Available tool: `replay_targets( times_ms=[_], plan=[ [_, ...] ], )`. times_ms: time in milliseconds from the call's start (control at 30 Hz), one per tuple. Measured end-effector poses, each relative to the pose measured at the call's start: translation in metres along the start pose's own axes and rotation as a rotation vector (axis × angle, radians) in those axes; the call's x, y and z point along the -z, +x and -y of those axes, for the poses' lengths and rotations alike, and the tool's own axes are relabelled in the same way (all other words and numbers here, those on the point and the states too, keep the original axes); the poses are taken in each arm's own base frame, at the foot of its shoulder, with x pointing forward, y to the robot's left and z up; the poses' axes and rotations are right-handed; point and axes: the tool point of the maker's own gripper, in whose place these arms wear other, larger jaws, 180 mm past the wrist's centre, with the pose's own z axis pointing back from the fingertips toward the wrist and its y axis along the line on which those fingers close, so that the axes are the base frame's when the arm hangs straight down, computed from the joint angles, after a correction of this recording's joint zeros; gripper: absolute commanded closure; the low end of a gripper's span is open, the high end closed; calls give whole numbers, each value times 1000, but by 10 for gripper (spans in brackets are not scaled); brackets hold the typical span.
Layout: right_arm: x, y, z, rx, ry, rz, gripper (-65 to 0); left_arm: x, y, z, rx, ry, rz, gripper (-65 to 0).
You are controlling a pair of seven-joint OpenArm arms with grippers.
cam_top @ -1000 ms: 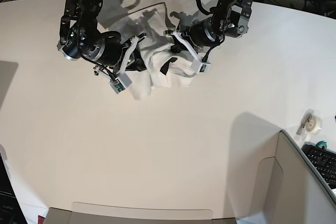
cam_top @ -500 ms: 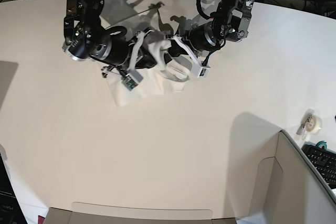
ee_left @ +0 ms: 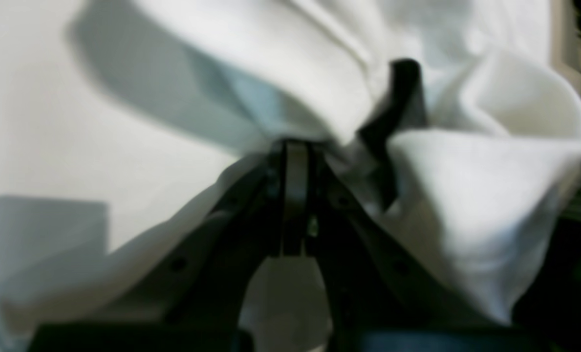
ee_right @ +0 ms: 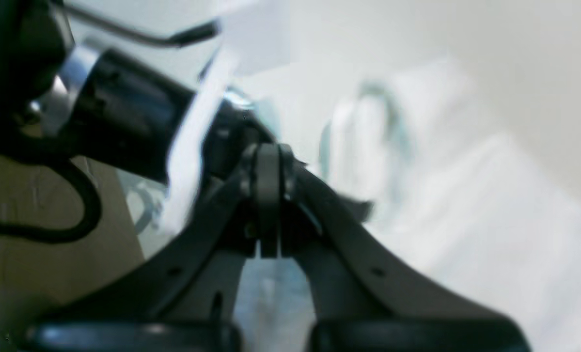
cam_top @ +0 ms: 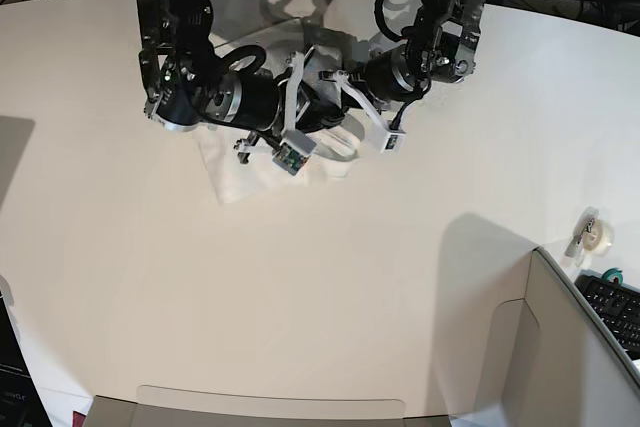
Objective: Layout the t-shirt on the table in an organized manner, then fold the t-shirt properly
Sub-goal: 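Press the left gripper onto the bundle beside the right gripper to flatten it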
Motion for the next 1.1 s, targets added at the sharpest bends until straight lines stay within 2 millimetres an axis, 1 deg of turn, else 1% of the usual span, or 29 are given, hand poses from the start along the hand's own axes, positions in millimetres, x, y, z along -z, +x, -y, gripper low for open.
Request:
replay_targets(
  times_ms=[67,100,133,167,200,233,267,300,367,433,467,533,567,600,667,700,733,833,867,967,1033,1100],
  plan=[
    [-8,6,10,22,-19,36,0,-19,21,-29,-8,100,71,0],
    [-12,7,15,39,-30,50,0,-30,28,-41,-12,151,87,0],
    [-16,8,19,54,-41,65,0,-39,36,-50,-22,183,114,0],
    [-20,9,25,69,-55,80,0,-47,42,-56,-29,197,141,0],
    [-26,10,34,87,-85,95,0,-58,48,-60,-31,214,167,0],
    [-32,9,45,107,-118,106,0,-65,52,-60,-25,220,192,0],
    [-40,7,59,148,-154,127,0,-71,57,-55,-12,214,214,0],
    [-45,1,74,189,-189,138,0,-74,60,-45,4,193,226,0],
    [-48,-29,102,310,-257,95,0,-74,59,-17,54,135,212,0],
    [-46,-57,115,387,-283,28,0,-69,50,11,107,68,156,0],
    [-42,-65,115,405,-280,7,0,-66,45,26,139,30,132,0],
    [-39,-63,117,401,-286,7,0,-59,41,52,208,-15,107,0],
    [-39,-58,118,394,-288,26,0,-55,41,69,252,-55,91,0],
    [-39,-54,119,388,-292,39,0,-53,43,85,293,-95,94,0],
    [-40,-55,122,382,-305,31,0,-51,52,109,350,-140,124,0],
    [-41,-56,123,382,-308,31,0,-50,52,119,360,-165,128,0],
    [-42,-57,123,381,-311,26,0,-48,50,126,359,-178,122,0],
    [-41,-54,123,381,-308,31,0,-44,43,137,359,-210,100,0],
    [-40,-53,123,379,-308,34,0,-44,46,140,361,-212,113,0],
    [-40,-53,123,377,-308,33,0,-47,65,153,366,-236,183,0],
    [-41,-54,124,378,-310,30,0,-48,68,157,363,-245,193,0],
    [-41,-54,124,378,-310,32,0,-45,65,164,369,-259,184,0]
  ],
)
